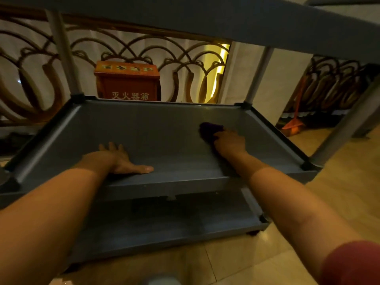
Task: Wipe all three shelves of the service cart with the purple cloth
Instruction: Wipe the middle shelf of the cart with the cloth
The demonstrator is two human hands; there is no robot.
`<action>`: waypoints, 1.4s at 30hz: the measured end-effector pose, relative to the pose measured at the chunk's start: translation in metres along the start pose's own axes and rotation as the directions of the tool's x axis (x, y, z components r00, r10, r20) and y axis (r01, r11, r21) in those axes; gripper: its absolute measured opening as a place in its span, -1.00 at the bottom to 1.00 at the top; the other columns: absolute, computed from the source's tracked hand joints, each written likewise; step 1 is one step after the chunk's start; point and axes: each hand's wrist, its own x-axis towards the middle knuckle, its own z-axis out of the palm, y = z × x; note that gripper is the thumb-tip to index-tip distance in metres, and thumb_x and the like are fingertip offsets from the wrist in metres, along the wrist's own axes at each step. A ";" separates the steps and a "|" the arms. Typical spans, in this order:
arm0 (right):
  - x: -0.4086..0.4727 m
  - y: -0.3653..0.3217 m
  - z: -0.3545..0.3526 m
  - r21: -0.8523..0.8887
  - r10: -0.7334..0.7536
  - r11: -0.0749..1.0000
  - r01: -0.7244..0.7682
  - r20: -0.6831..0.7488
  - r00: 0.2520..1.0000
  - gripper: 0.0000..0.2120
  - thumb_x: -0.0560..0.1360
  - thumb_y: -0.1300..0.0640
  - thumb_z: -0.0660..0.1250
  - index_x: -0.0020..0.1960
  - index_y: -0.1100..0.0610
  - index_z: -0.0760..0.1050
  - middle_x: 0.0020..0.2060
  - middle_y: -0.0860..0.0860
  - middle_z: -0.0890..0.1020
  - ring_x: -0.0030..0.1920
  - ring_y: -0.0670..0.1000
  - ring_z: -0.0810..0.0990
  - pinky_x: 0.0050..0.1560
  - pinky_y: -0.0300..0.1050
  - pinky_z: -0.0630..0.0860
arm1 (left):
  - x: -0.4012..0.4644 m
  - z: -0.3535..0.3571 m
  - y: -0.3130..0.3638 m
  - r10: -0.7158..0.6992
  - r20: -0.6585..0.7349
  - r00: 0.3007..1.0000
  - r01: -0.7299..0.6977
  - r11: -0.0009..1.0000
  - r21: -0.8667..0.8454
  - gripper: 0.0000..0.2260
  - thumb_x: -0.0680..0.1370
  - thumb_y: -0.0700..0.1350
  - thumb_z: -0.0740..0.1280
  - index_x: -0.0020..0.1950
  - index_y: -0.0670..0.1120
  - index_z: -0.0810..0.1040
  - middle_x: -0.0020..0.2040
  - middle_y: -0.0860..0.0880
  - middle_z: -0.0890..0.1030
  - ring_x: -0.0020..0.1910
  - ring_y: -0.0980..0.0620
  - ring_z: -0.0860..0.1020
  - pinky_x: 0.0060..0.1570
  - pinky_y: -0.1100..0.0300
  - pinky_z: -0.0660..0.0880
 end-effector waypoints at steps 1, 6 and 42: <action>-0.003 0.024 -0.004 -0.030 0.080 0.996 -0.080 0.002 0.997 -0.64 0.63 0.00 0.13 0.36 0.00 0.53 0.34 0.13 0.52 0.32 0.24 0.46 0.33 0.21 0.42 | -0.001 0.000 0.000 -0.002 0.007 1.000 0.002 1.000 0.011 0.60 -0.23 0.75 0.14 0.65 -0.05 -0.14 0.65 -0.17 -0.16 0.60 -0.33 -0.15 0.52 -0.35 -0.06; -0.016 0.066 -0.014 -0.165 0.274 0.951 -0.261 0.065 0.959 -0.48 0.60 -0.21 0.10 0.43 0.04 0.44 0.43 0.16 0.41 0.42 0.26 0.34 0.36 0.22 0.37 | -0.005 -0.010 0.008 0.040 0.041 0.998 -0.043 0.996 0.078 0.47 -0.10 0.74 0.18 0.64 -0.06 0.03 0.64 -0.16 0.05 0.58 -0.27 0.09 0.52 -0.23 0.07; 0.045 0.160 -0.017 -0.107 0.000 0.994 0.009 0.079 0.997 -0.59 0.63 -0.10 0.18 0.46 -0.10 0.44 0.40 0.06 0.50 0.31 0.16 0.53 0.25 0.06 0.47 | 0.021 0.009 0.143 0.226 0.053 0.973 -0.231 0.967 0.104 0.35 0.07 0.73 0.14 0.63 0.03 -0.27 0.63 -0.12 -0.30 0.58 -0.31 -0.29 0.48 -0.42 -0.09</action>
